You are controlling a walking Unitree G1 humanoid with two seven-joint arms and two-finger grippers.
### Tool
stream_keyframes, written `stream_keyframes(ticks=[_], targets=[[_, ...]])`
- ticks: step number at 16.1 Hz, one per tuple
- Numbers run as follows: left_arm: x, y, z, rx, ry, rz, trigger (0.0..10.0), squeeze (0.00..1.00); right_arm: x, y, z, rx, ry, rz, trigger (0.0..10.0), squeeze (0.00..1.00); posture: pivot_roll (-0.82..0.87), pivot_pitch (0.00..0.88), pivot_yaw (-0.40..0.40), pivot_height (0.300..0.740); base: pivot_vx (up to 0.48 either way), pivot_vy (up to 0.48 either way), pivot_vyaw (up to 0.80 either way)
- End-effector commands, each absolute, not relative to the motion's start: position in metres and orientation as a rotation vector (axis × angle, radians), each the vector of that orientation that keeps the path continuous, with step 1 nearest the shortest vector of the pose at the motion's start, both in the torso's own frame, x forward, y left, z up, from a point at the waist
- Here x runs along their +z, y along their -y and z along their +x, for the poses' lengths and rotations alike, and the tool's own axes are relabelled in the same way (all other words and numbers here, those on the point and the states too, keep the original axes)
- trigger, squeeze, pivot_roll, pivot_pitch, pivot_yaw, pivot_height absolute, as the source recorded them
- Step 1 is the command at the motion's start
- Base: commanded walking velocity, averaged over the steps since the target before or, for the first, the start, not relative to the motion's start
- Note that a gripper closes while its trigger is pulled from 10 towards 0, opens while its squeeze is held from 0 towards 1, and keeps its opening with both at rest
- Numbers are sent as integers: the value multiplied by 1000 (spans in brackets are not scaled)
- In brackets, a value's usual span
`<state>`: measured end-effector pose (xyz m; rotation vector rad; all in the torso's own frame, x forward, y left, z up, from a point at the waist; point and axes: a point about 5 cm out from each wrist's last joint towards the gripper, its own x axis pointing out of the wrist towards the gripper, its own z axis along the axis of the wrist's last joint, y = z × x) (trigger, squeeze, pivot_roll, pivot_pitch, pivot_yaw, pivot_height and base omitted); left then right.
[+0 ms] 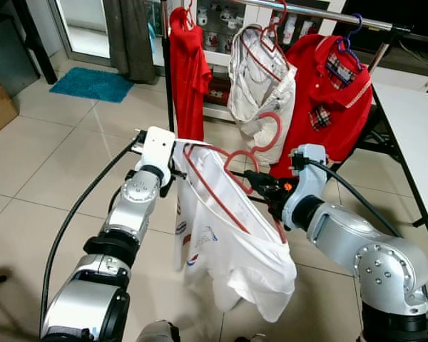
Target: Hang hanger
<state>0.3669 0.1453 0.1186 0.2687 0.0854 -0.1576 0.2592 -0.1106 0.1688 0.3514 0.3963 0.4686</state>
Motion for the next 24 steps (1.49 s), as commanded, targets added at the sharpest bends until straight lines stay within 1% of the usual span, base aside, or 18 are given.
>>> stream_keyframes(ticks=[1,3,4,5,6,8,12,13,14,15,19,20,22,24], targets=[[124,-151,371,-115,-80,279,0,0,172,120,261,406,-381,322,10000,0,-13,49,-60,740,0,0,0],[126,-145,370,-147,-58,286,0,0,171,122,262,386,-382,309,10000,0,-15,49,-61,740,0,0,0],[130,-134,368,-212,-17,286,0,0,172,122,263,380,-378,310,10000,0,-13,49,-64,740,0,0,0],[135,-116,363,-324,37,284,0,0,172,121,265,378,-373,313,10000,0,-12,48,-65,740,0,0,0],[136,-109,360,-359,50,294,0,0,173,120,266,372,-368,313,10000,0,-11,48,-64,740,0,0,0],[135,-106,357,-364,45,309,0,0,173,121,269,357,-360,312,10000,0,-11,47,-64,740,0,0,0],[128,-116,354,-312,-2,319,0,0,178,121,275,356,-332,312,10000,0,-7,47,-68,740,0,0,0],[127,-119,354,-300,-16,328,275,0,179,121,275,360,-330,312,10000,0,-6,47,-70,740,0,0,0],[127,-122,354,-280,-21,317,10000,63,179,120,275,370,-325,312,10000,0,-8,45,-70,740,0,0,0],[129,-121,353,-298,-14,272,10000,1000,180,120,275,373,-322,313,10000,0,-8,45,-70,740,0,0,0],[137,-112,349,-381,9,174,10000,1000,178,120,276,370,-326,315,10000,0,-4,42,-72,740,0,0,0],[143,-101,343,-494,11,94,10000,1000,173,123,276,349,-334,293,10000,0,0,41,-71,740,0,0,0],[146,-98,340,-526,19,76,10000,1000,172,124,277,338,-332,299,10000,0,3,41,-68,740,0,0,0],[151,-96,337,-568,29,67,10000,1000,174,122,278,342,-296,345,10000,0,5,41,-63,740,0,0,0]])
